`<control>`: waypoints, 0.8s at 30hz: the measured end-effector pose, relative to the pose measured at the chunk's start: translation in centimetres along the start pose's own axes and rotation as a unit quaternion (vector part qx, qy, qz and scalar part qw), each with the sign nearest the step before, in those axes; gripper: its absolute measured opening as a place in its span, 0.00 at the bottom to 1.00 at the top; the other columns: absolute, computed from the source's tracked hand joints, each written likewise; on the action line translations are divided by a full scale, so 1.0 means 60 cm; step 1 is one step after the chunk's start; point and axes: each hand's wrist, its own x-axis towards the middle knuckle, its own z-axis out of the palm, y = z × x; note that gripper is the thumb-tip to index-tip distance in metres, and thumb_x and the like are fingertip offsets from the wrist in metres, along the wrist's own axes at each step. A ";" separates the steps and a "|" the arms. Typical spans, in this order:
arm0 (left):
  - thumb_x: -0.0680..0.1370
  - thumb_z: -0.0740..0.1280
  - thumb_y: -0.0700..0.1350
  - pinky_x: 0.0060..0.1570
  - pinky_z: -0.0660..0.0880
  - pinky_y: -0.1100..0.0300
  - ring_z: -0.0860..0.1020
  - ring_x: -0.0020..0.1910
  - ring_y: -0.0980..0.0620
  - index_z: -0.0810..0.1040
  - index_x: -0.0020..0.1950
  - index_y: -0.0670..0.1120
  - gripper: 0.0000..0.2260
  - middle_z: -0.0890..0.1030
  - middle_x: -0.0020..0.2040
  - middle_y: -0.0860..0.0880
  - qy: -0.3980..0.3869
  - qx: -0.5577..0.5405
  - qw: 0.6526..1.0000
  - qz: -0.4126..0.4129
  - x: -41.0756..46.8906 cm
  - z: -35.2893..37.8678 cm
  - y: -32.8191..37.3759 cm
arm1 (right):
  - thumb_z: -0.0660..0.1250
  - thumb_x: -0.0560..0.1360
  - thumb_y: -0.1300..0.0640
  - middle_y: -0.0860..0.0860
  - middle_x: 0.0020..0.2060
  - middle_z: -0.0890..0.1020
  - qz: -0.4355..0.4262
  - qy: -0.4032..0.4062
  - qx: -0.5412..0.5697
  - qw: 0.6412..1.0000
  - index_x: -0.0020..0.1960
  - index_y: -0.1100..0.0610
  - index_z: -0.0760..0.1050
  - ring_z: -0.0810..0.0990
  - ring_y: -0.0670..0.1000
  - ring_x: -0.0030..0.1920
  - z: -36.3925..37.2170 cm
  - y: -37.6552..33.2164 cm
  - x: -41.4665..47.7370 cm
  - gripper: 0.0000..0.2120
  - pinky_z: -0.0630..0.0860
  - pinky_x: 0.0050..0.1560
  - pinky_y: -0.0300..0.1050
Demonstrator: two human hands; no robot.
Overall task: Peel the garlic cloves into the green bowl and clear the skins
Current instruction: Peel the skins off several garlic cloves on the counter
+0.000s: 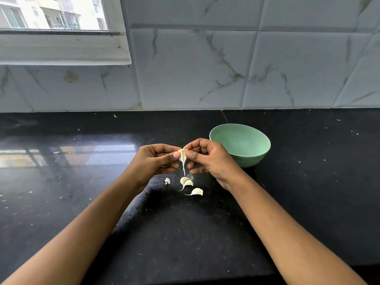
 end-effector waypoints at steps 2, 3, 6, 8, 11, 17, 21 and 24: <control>0.67 0.72 0.45 0.40 0.80 0.63 0.81 0.34 0.56 0.83 0.48 0.42 0.12 0.84 0.36 0.46 0.004 0.018 1.000 0.012 -0.002 0.004 0.000 | 0.68 0.74 0.65 0.51 0.34 0.79 -0.009 0.011 -0.002 1.000 0.45 0.61 0.77 0.78 0.44 0.30 -0.001 0.003 0.001 0.01 0.79 0.32 0.37; 0.66 0.72 0.45 0.40 0.80 0.62 0.81 0.34 0.55 0.83 0.48 0.42 0.12 0.84 0.36 0.46 0.004 0.022 1.000 0.015 -0.003 0.006 0.000 | 0.69 0.74 0.66 0.52 0.33 0.80 -0.012 0.015 -0.001 1.000 0.44 0.61 0.77 0.79 0.44 0.30 -0.001 0.003 0.001 0.02 0.79 0.32 0.38; 0.65 0.73 0.44 0.39 0.80 0.63 0.81 0.34 0.55 0.83 0.47 0.43 0.12 0.84 0.36 0.45 0.003 0.023 1.000 0.018 -0.004 0.010 0.001 | 0.69 0.73 0.66 0.53 0.34 0.80 -0.020 0.011 0.000 1.000 0.43 0.62 0.77 0.80 0.44 0.31 -0.002 0.003 0.000 0.02 0.80 0.33 0.38; 0.65 0.73 0.43 0.40 0.80 0.62 0.82 0.36 0.53 0.83 0.47 0.43 0.12 0.85 0.38 0.44 0.002 0.026 0.999 0.027 -0.004 0.010 0.001 | 0.70 0.73 0.65 0.53 0.35 0.81 -0.024 0.007 0.001 1.000 0.44 0.63 0.77 0.80 0.45 0.32 -0.003 0.002 -0.001 0.02 0.80 0.33 0.38; 0.64 0.74 0.41 0.43 0.80 0.62 0.84 0.40 0.51 0.83 0.47 0.43 0.12 0.85 0.40 0.44 0.016 0.049 0.995 0.081 -0.007 0.011 0.001 | 0.71 0.72 0.64 0.53 0.36 0.82 -0.037 -0.002 -0.006 0.999 0.46 0.63 0.77 0.81 0.45 0.34 -0.003 0.000 -0.002 0.05 0.80 0.34 0.39; 0.62 0.76 0.45 0.44 0.79 0.63 0.84 0.40 0.52 0.82 0.43 0.46 0.11 0.86 0.39 0.48 0.047 0.119 0.981 0.146 -0.010 0.012 0.002 | 0.72 0.72 0.62 0.53 0.39 0.84 -0.141 0.017 -0.140 0.980 0.46 0.62 0.80 0.84 0.50 0.39 -0.005 0.001 0.000 0.04 0.81 0.39 0.40; 0.62 0.76 0.42 0.43 0.80 0.61 0.84 0.40 0.49 0.83 0.40 0.45 0.09 0.85 0.38 0.46 0.038 0.074 0.987 0.136 -0.012 0.014 0.002 | 0.71 0.73 0.60 0.52 0.38 0.84 -0.200 0.003 -0.182 0.963 0.45 0.58 0.80 0.84 0.52 0.39 -0.009 0.002 -0.001 0.03 0.82 0.42 0.47; 0.62 0.75 0.40 0.41 0.79 0.63 0.84 0.38 0.50 0.83 0.40 0.43 0.08 0.85 0.38 0.45 0.027 0.032 0.992 0.122 -0.012 0.018 0.003 | 0.71 0.73 0.61 0.52 0.38 0.84 -0.207 0.001 -0.175 0.963 0.45 0.58 0.79 0.84 0.51 0.39 -0.011 0.005 -0.001 0.02 0.83 0.42 0.46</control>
